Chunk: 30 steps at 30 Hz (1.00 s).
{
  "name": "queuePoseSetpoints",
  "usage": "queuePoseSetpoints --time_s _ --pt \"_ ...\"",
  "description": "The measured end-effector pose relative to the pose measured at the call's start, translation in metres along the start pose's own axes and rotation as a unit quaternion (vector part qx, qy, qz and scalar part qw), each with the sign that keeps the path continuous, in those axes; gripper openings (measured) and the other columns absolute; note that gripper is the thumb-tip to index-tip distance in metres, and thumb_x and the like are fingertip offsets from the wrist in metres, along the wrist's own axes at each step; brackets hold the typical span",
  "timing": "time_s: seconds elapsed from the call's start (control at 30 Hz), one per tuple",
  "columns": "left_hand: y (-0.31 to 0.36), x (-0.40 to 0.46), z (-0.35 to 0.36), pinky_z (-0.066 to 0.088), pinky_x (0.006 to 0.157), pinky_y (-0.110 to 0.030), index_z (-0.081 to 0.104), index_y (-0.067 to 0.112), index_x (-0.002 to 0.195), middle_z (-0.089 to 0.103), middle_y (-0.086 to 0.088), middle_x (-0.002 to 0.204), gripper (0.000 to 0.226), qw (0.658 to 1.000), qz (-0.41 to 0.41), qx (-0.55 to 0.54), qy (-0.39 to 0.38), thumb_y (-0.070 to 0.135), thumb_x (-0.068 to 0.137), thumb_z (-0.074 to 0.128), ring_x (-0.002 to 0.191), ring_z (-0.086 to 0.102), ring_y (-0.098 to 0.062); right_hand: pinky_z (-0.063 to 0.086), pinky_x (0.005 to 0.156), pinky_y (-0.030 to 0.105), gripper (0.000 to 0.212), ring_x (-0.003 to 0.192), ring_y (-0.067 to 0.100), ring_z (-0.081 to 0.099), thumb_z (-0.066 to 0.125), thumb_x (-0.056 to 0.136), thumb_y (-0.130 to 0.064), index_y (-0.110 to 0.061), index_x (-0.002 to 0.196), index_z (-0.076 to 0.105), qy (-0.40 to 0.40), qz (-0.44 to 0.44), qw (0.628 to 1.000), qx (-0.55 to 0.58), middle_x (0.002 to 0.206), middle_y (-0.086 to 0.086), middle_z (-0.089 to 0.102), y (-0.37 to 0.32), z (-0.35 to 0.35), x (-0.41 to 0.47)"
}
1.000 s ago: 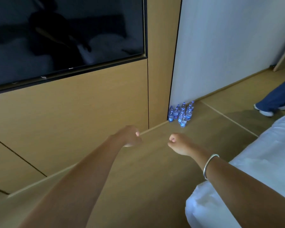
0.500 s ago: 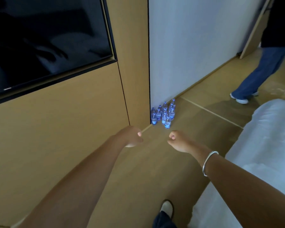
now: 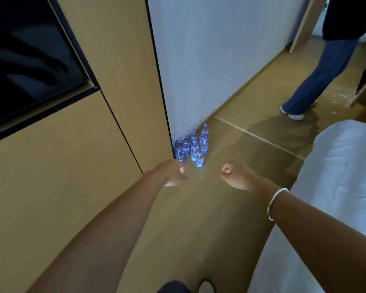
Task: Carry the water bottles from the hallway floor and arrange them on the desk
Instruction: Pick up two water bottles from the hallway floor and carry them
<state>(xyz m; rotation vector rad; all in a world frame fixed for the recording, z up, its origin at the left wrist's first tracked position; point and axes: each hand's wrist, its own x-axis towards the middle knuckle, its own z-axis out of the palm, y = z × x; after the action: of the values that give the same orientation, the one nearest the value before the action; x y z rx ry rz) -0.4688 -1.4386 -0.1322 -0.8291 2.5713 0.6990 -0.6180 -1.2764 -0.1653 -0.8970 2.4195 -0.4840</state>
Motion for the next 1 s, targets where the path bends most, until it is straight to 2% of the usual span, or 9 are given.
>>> queuePoseSetpoints --time_s 0.13,0.27,0.33,0.53,0.7,0.77,0.83,0.9,1.0 --pt "0.002 0.050 -0.013 0.045 0.088 -0.035 0.057 0.015 0.099 0.058 -0.005 0.105 0.016 1.000 -0.001 -0.005 -0.005 0.026 0.088 0.053 0.094 0.056 -0.023 0.046 0.080 0.030 0.025 0.098 0.029 0.059 0.049 0.086 -0.024 -0.006 0.100 0.061 -0.007 0.011 1.000 -0.012 0.104 0.014 0.064 0.008 -0.015 0.040" --pt "0.000 0.103 -0.027 0.043 0.094 -0.032 0.051 0.014 0.126 0.054 -0.003 0.127 0.040 1.000 -0.008 -0.016 -0.018 0.029 0.089 0.054 0.114 0.053 -0.022 0.047 0.079 0.032 0.026 0.097 0.032 0.060 0.049 0.086 -0.023 -0.003 0.097 0.061 -0.009 0.013 1.000 -0.013 0.102 0.017 0.065 0.013 -0.025 0.091" --pt "-0.003 0.132 -0.034 0.042 0.095 -0.031 0.048 0.015 0.131 0.052 -0.002 0.131 0.045 0.999 -0.005 -0.019 -0.027 0.030 0.089 0.053 0.116 0.051 -0.021 0.048 0.083 0.035 0.029 0.101 0.034 0.059 0.049 0.086 -0.022 0.001 0.101 0.060 -0.014 0.018 1.000 -0.009 0.106 0.020 0.064 0.013 -0.030 0.119" --pt "-0.015 0.243 -0.068 0.040 0.082 -0.027 0.057 0.013 0.114 0.059 -0.003 0.116 0.028 0.998 0.018 -0.023 -0.056 0.025 0.090 0.049 0.100 0.054 -0.020 0.048 0.085 0.034 0.027 0.102 0.032 0.060 0.051 0.085 -0.021 -0.001 0.099 0.062 -0.030 0.030 0.999 -0.010 0.105 0.016 0.065 0.005 -0.048 0.232" --pt "-0.023 0.335 -0.106 0.041 0.087 -0.031 0.059 0.018 0.094 0.059 -0.001 0.105 0.019 0.995 0.025 -0.019 -0.092 0.033 0.089 0.047 0.097 0.054 -0.020 0.044 0.079 0.030 0.028 0.103 0.032 0.059 0.052 0.087 -0.018 0.004 0.102 0.061 -0.068 0.049 0.996 -0.005 0.108 0.018 0.063 -0.008 -0.063 0.327" --pt "-0.027 0.365 -0.119 0.042 0.083 -0.030 0.060 0.015 0.094 0.061 -0.002 0.102 0.020 0.994 0.023 -0.021 -0.101 0.030 0.090 0.048 0.094 0.055 -0.020 0.041 0.077 0.028 0.028 0.103 0.030 0.058 0.052 0.088 -0.018 0.003 0.104 0.061 -0.079 0.051 0.996 -0.010 0.109 0.017 0.063 -0.014 -0.068 0.356" --pt "-0.031 0.390 -0.127 0.040 0.077 -0.029 0.057 0.018 0.081 0.058 -0.002 0.093 0.017 0.993 0.025 -0.024 -0.111 0.027 0.090 0.047 0.087 0.054 -0.020 0.041 0.079 0.028 0.028 0.104 0.029 0.057 0.053 0.088 -0.018 0.002 0.105 0.061 -0.087 0.057 0.994 -0.009 0.110 0.016 0.063 -0.018 -0.071 0.379" --pt "-0.034 0.411 -0.130 0.041 0.077 -0.030 0.052 0.018 0.075 0.057 -0.003 0.090 0.018 0.993 0.023 -0.017 -0.116 0.024 0.090 0.044 0.086 0.053 -0.022 0.039 0.076 0.028 0.023 0.098 0.029 0.057 0.053 0.088 -0.018 0.002 0.096 0.061 -0.098 0.061 0.993 -0.005 0.101 0.015 0.062 -0.019 -0.073 0.401" --pt "-0.041 0.439 -0.125 0.043 0.085 -0.034 0.057 0.011 0.089 0.061 -0.010 0.102 0.013 0.992 0.005 -0.024 -0.123 0.017 0.088 0.045 0.098 0.056 -0.024 0.033 0.063 0.027 0.020 0.079 0.024 0.049 0.052 0.086 -0.016 -0.010 0.068 0.049 -0.109 0.062 0.992 -0.002 0.072 0.004 0.049 -0.016 -0.070 0.429"
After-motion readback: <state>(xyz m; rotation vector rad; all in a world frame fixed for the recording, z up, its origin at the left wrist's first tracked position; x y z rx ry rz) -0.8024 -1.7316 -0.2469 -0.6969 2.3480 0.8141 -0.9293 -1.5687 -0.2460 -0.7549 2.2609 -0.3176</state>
